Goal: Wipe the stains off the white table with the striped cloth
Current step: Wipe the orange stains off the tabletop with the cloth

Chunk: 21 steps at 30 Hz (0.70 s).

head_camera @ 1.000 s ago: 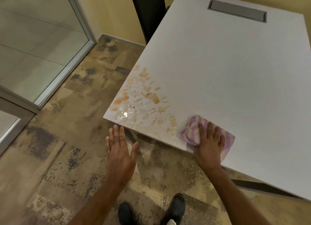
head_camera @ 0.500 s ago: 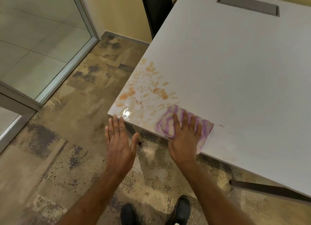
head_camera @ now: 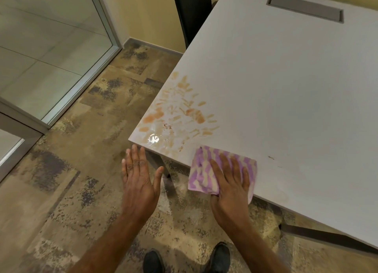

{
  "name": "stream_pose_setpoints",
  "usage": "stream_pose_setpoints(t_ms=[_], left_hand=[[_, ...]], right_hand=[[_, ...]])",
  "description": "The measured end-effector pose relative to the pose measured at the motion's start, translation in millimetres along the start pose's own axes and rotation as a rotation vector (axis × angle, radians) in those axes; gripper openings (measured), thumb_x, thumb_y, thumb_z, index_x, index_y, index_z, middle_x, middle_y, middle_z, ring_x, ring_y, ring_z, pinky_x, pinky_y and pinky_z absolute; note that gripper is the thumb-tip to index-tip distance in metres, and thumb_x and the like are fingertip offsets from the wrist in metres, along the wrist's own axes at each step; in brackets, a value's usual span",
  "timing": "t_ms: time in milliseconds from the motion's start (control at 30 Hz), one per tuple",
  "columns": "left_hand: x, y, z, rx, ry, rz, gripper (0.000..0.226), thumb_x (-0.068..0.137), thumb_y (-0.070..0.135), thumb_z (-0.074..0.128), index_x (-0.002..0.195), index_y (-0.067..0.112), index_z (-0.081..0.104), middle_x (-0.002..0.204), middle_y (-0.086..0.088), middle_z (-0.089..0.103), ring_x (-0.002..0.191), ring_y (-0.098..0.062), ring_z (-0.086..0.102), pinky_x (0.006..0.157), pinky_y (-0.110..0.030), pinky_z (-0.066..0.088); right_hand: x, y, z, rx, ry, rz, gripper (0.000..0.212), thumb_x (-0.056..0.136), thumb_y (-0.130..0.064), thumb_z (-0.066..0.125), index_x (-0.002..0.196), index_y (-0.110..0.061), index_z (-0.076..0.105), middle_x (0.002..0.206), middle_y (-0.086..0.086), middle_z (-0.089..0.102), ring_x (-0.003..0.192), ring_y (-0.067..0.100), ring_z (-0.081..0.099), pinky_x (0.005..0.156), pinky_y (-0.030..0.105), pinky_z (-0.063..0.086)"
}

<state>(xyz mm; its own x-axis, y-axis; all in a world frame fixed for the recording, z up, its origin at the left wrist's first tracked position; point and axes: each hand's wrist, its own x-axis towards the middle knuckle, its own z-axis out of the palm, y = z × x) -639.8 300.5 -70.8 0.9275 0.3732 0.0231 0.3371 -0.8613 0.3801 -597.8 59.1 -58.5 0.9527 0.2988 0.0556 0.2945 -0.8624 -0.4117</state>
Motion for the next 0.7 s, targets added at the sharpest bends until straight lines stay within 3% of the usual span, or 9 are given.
stream_pose_setpoints(t_ms=[167, 267, 400, 567, 700], left_hand=[[3, -9, 3, 0.014, 0.006, -0.006, 0.079, 0.104, 0.059, 0.022, 0.164, 0.015, -0.005, 0.173, -0.004, -0.013, 0.16, -0.019, -0.015, 0.13, -0.04, -0.007], [7, -14, 4, 0.02, 0.012, 0.004, 0.079, 0.105, 0.059, 0.021, 0.164, 0.014, -0.005, 0.173, -0.005, -0.013, 0.16, -0.02, -0.015, 0.13, -0.041, -0.007], [14, -24, 4, 0.039, 0.029, 0.026, 0.077, 0.106, 0.056, 0.023, 0.164, 0.014, -0.006, 0.173, -0.006, -0.013, 0.16, -0.021, -0.013, 0.13, -0.045, -0.002], [23, -35, 3, 0.094, 0.038, 0.057, 0.077, 0.106, 0.055, 0.025, 0.164, 0.012, -0.004, 0.173, -0.009, -0.011, 0.16, -0.023, -0.012, 0.13, -0.049, 0.003], [29, -42, -4, 0.14, 0.045, 0.088, 0.077, 0.107, 0.055, 0.025, 0.164, 0.011, -0.002, 0.173, -0.01, -0.009, 0.16, -0.023, -0.012, 0.13, -0.049, 0.003]], right_hand=[[17, -15, 5, -0.054, 0.004, 0.138, 0.083, 0.084, -0.024, 0.064, 0.16, -0.025, 0.033, 0.171, 0.004, 0.02, 0.16, 0.031, 0.006, 0.127, 0.06, 0.007], [28, -31, 14, -0.117, 0.001, 0.167, 0.087, 0.081, -0.029, 0.054, 0.163, -0.028, 0.024, 0.172, 0.006, 0.016, 0.16, 0.036, 0.003, 0.126, 0.061, 0.004], [41, -47, 25, -0.146, -0.009, 0.182, 0.092, 0.083, -0.031, 0.057, 0.164, -0.035, 0.013, 0.174, 0.005, 0.008, 0.16, 0.036, -0.001, 0.126, 0.063, 0.001], [62, -79, 41, -0.13, -0.034, 0.129, 0.098, 0.082, -0.029, 0.06, 0.164, -0.037, 0.007, 0.174, 0.005, 0.002, 0.16, 0.036, -0.007, 0.124, 0.065, -0.001], [76, -113, 57, -0.144, -0.036, 0.006, 0.088, 0.091, -0.038, 0.06, 0.163, -0.038, 0.01, 0.174, 0.006, 0.001, 0.159, 0.036, -0.008, 0.125, 0.061, -0.007]])
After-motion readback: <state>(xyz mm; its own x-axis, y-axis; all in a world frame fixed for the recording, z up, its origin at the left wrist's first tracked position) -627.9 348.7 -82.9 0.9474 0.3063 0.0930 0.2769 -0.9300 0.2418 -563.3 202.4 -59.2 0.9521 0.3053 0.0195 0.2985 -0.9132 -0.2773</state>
